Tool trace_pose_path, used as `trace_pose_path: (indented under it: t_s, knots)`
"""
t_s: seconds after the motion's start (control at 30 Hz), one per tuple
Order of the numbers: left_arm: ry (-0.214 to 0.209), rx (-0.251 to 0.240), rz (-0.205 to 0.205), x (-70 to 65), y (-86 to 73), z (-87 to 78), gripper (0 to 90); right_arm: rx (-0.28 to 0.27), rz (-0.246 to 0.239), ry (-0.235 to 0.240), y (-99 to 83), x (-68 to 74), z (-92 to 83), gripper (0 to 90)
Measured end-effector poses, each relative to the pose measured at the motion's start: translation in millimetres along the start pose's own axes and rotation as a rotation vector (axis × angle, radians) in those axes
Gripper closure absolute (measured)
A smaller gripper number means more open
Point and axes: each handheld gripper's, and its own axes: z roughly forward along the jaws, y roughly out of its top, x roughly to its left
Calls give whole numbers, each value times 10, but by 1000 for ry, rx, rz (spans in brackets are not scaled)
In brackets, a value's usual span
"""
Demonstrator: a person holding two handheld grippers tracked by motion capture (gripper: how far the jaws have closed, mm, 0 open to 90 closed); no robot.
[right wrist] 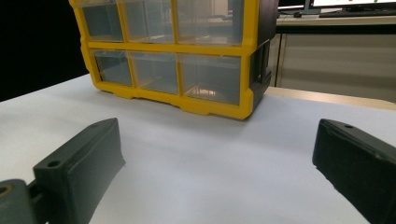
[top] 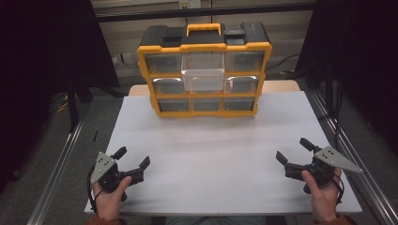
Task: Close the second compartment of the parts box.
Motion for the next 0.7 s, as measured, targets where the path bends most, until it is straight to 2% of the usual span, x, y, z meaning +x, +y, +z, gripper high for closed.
trace_pose_path:
  t_s: [0.13,0.33,0.7]
  knots:
    - [12,5,-4,15,-4,-1,36,-2,4,11,-10,-4,20,11]
    - [5,7,-9,38,-20,-2,36,16,3,31,-18,16,76,10]
    - [9,17,4,6,-20,-26,39,14,5,86,-27,87,112,11]
